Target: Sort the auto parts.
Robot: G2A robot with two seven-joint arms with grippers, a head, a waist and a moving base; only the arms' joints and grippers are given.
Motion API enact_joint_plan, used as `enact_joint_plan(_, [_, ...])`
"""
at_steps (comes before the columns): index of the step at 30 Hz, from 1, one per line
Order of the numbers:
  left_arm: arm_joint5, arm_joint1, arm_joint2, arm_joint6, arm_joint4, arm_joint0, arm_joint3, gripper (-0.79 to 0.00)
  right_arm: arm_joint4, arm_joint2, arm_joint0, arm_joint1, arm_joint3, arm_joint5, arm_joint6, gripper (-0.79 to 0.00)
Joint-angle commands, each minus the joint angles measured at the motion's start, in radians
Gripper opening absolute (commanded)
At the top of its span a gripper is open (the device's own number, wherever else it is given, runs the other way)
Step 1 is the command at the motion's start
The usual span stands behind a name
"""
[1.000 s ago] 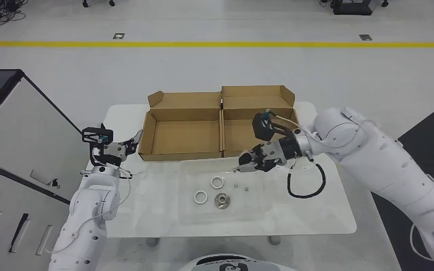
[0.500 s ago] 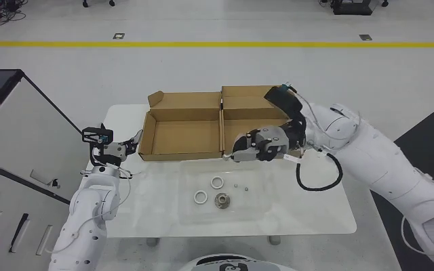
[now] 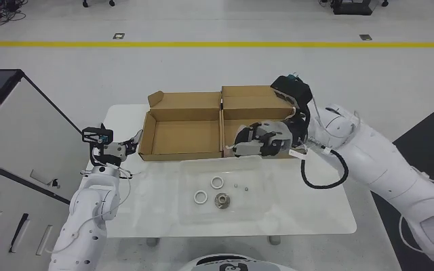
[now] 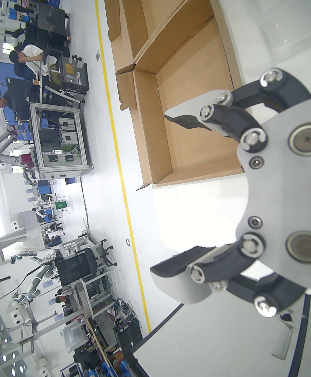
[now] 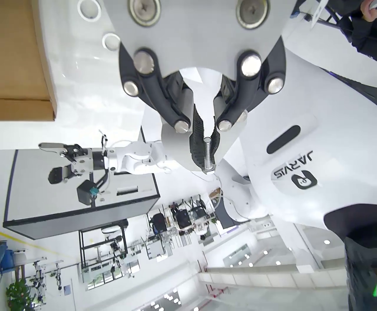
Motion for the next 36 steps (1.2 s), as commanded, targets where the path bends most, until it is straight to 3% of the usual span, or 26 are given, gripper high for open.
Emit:
enact_joint_plan(1, [0.0, 0.0, 0.0, 0.0, 0.0, 0.0, 0.0, 0.0, 0.029, 0.01, -0.002, -0.004, -0.012, -0.003, -0.009, -0.785])
enact_joint_plan(8, [0.0, 0.0, 0.0, 0.0, 0.0, 0.0, 0.0, 0.0, 0.21, 0.015, 0.038, -0.042, -0.033, -0.011, 0.021, -0.785])
enact_joint_plan(20, [0.0, 0.0, 0.0, 0.0, 0.0, 0.0, 0.0, 0.0, 0.499, -0.014, 0.111, -0.145, -0.029, 0.012, 0.07, -0.785])
enact_joint_plan(29, [0.0, 0.0, 0.0, 0.0, 0.0, 0.0, 0.0, 0.0, 0.499, 0.024, 0.083, -0.203, -0.046, 0.033, 0.092, -0.785])
enact_joint_plan(36, [0.0, 0.0, 0.0, 0.0, 0.0, 0.0, 0.0, 0.0, 0.476, 0.048, 0.059, -0.216, -0.075, 0.037, 0.095, -0.785])
